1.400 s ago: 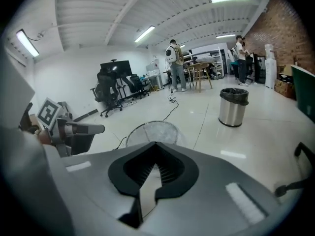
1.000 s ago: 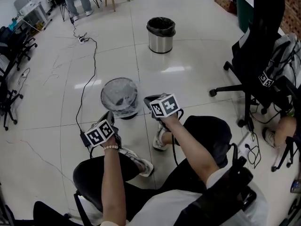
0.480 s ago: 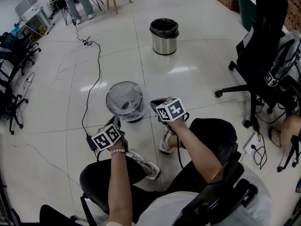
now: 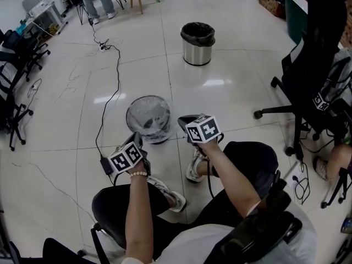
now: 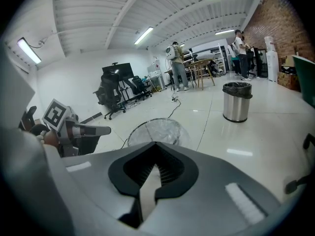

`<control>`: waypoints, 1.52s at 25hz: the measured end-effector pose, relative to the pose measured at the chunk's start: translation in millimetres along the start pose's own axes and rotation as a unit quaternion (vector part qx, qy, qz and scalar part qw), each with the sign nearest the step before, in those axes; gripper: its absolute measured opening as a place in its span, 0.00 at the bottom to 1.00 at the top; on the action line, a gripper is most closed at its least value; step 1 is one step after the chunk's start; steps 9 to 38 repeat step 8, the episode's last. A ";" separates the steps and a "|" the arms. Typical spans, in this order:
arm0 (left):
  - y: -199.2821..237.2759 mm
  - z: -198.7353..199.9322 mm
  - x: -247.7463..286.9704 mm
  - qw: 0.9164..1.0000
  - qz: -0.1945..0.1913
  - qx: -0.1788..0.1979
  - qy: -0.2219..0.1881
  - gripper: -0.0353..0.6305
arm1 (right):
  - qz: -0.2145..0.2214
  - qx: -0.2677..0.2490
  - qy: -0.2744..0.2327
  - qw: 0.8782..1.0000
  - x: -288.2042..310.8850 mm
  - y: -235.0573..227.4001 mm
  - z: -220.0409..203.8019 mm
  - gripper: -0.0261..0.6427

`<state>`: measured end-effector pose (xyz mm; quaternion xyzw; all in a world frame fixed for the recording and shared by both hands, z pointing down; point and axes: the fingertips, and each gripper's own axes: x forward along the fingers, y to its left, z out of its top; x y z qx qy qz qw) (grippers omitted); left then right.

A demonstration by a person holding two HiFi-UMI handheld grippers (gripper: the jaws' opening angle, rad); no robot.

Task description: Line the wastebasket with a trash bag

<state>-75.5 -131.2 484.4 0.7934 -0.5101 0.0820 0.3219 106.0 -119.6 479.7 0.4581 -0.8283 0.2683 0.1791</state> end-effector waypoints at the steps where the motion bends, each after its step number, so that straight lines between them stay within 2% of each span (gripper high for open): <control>1: 1.4 0.7 1.1 1.000 0.000 -0.001 -0.001 0.07 | 0.000 -0.001 -0.001 1.000 1.0 0.2 0.9 0.04; 8: 8.6 6.4 12.2 1.000 -0.002 -0.003 0.002 0.07 | 0.002 -0.002 -0.007 1.000 9.7 0.8 11.5 0.04; 38: 8.6 6.4 12.2 1.000 -0.002 -0.003 0.002 0.07 | 0.002 -0.002 -0.007 1.000 9.7 0.8 11.5 0.04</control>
